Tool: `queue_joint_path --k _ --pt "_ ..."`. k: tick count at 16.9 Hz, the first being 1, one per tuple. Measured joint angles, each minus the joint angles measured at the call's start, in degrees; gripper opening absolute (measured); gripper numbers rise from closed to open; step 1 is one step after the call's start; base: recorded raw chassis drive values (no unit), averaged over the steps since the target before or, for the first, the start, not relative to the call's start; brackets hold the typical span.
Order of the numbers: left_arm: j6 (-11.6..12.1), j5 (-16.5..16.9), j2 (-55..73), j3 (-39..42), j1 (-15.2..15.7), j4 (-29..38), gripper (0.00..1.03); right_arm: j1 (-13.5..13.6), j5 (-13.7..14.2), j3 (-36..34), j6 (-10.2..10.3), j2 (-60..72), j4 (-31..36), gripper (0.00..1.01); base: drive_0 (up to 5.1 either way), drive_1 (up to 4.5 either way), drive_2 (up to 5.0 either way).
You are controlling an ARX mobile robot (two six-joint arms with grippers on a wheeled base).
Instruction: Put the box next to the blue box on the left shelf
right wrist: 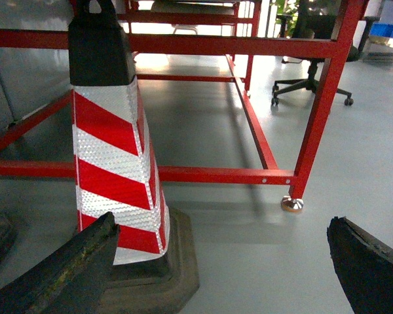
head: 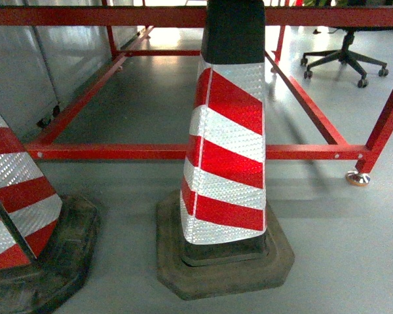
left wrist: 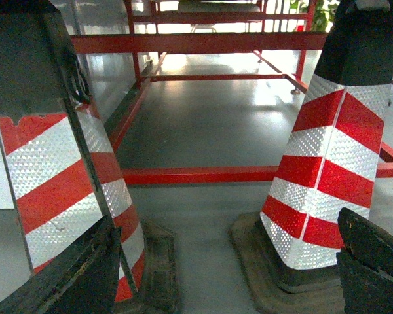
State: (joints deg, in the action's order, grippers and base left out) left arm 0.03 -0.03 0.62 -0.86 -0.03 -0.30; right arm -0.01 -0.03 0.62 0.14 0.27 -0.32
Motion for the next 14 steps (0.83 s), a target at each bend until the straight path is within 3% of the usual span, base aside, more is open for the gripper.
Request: queue_joint_path --k 14 --pt "0.0 0.0 0.0 0.0 0.0 0.0 0.98 0.0 0.0 0.0 0.0 0.0 0.0 0.98 0.0 0.0 0.0"
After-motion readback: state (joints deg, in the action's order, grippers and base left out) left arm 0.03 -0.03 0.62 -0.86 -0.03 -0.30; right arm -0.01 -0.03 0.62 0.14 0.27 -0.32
